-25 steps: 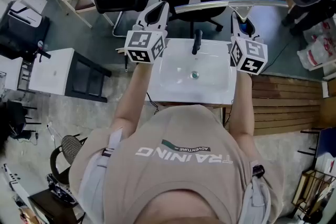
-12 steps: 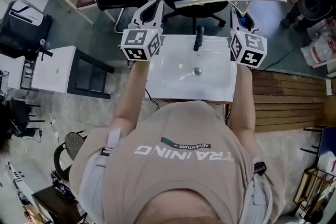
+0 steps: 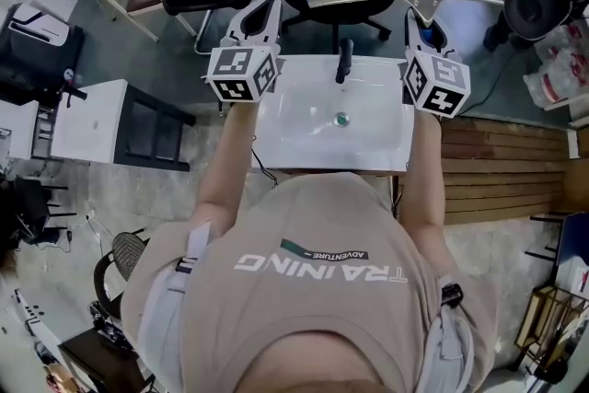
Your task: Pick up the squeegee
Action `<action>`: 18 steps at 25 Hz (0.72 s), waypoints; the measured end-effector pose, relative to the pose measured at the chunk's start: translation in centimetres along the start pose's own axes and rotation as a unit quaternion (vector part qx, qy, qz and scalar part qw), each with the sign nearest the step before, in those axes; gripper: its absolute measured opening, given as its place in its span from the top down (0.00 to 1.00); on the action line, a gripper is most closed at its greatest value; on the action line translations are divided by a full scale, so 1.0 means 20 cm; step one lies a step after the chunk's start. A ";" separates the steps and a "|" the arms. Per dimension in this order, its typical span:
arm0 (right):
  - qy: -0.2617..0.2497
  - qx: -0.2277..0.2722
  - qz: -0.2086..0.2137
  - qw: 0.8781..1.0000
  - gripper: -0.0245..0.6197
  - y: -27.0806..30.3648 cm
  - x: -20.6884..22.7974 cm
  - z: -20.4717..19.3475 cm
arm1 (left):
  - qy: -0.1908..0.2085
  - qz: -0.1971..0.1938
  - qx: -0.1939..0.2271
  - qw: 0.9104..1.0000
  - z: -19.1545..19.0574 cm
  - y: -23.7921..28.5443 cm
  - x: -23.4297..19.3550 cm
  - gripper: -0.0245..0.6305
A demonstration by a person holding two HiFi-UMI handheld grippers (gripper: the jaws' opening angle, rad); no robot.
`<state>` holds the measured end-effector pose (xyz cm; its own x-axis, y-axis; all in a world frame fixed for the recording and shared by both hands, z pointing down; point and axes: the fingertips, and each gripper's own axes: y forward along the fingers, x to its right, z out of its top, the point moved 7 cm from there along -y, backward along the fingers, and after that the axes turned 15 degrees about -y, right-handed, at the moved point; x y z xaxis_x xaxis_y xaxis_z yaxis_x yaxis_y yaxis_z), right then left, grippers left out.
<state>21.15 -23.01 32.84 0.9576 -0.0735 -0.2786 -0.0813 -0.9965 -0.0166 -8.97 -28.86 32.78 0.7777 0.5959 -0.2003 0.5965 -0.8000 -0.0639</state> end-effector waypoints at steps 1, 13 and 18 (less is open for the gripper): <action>0.000 -0.001 0.000 1.000 0.83 -0.01 0.00 0.00 | 0.000 -0.001 -0.001 1.000 0.00 0.00 0.00 0.94; -0.002 0.002 0.010 1.000 0.83 -0.03 -0.03 0.00 | 0.011 -0.012 -0.008 1.000 -0.01 -0.01 0.05 0.94; 0.001 0.003 0.008 1.000 0.83 -0.04 -0.04 0.01 | 0.021 -0.015 -0.012 1.000 0.00 -0.05 0.05 0.94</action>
<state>20.36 -22.23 32.95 0.9565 -0.0899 -0.2776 -0.0984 -0.9950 -0.0169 -8.72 -27.48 32.68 0.7664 0.6230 -0.1566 0.6244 -0.7797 -0.0457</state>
